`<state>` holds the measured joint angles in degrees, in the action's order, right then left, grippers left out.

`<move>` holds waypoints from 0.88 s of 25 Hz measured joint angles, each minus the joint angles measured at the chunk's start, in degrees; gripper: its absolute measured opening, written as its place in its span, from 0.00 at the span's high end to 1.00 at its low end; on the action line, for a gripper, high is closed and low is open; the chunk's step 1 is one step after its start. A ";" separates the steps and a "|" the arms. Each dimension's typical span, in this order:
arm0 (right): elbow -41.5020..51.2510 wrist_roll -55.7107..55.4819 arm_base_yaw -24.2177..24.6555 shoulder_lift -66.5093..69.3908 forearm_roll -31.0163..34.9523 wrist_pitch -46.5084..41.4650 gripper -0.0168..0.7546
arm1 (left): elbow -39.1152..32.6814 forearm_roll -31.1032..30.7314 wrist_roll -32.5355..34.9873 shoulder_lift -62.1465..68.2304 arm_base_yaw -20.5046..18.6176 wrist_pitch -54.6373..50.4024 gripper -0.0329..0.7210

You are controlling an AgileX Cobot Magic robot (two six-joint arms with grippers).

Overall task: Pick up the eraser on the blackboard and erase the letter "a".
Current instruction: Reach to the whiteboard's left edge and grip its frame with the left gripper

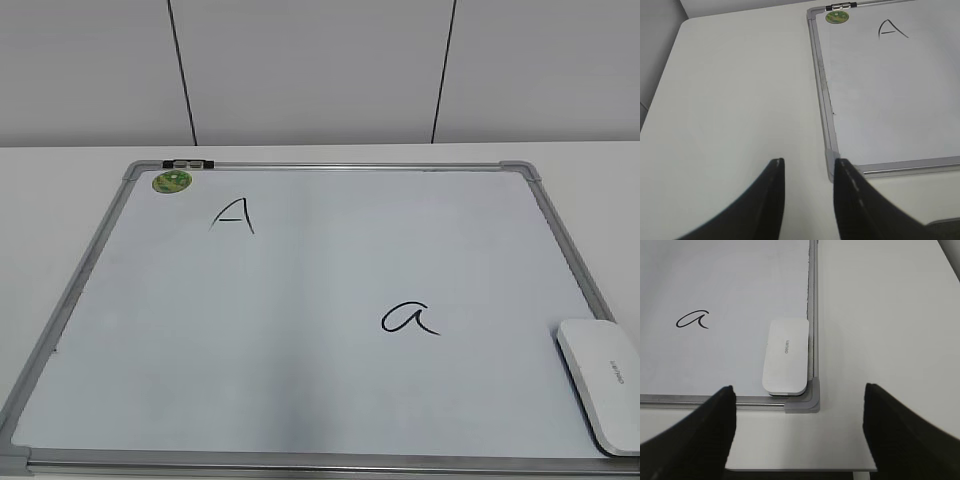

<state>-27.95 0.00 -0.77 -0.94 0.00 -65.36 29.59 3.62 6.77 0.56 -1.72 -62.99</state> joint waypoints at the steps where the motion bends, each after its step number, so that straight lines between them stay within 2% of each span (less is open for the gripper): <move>1: 0.00 0.00 0.00 0.00 0.00 0.00 0.22 | 0.00 0.00 0.00 0.00 0.00 0.00 0.64; 22: 0.00 0.00 0.00 0.00 0.00 0.00 0.22 | 0.00 0.00 0.00 0.00 0.00 0.00 0.64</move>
<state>-27.95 0.00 -0.77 -0.94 0.00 -65.36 29.59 3.62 6.77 0.56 -1.72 -62.99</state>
